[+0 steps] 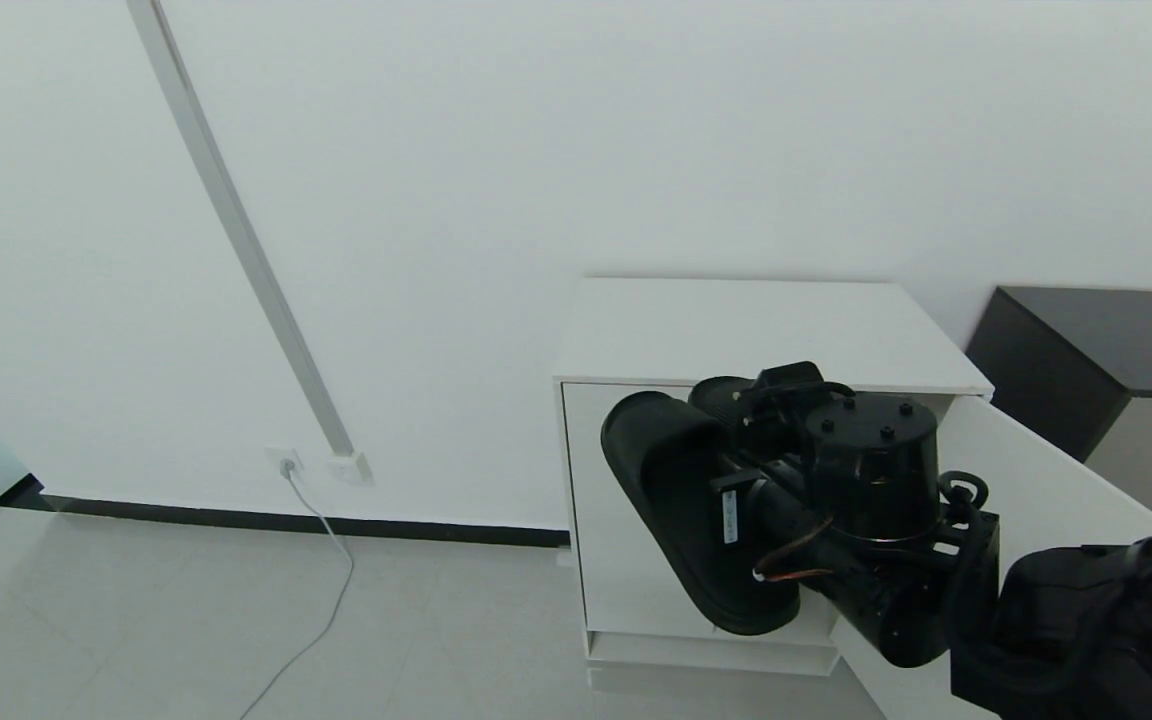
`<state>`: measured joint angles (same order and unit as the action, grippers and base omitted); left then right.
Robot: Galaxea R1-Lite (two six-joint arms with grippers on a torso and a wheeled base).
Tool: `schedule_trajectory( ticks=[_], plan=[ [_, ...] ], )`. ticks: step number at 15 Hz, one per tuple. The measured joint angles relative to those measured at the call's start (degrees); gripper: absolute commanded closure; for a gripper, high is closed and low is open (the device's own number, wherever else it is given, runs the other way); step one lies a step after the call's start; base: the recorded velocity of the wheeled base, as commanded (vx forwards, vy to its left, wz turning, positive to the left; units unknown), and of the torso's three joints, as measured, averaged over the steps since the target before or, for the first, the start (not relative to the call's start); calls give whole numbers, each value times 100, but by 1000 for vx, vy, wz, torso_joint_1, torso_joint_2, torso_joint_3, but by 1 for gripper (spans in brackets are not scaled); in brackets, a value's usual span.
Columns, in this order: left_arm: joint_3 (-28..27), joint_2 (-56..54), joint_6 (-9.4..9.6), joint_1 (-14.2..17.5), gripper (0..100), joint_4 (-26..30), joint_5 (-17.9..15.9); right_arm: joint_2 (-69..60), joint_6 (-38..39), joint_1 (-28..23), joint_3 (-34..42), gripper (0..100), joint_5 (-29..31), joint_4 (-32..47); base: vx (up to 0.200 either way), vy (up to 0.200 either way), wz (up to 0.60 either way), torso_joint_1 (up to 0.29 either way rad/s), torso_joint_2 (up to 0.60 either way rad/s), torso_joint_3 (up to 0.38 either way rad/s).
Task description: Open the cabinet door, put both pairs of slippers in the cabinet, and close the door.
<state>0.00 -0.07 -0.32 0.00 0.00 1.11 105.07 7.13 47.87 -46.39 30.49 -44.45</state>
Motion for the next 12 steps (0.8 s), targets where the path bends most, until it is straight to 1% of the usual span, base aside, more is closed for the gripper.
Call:
schedule_trajectory(
  ticks=[12],
  plan=[
    [0,0,7,0,100,0,0,-16,0,17,50,100,2,-35,0,-200,0,1,3,2]
  ],
)
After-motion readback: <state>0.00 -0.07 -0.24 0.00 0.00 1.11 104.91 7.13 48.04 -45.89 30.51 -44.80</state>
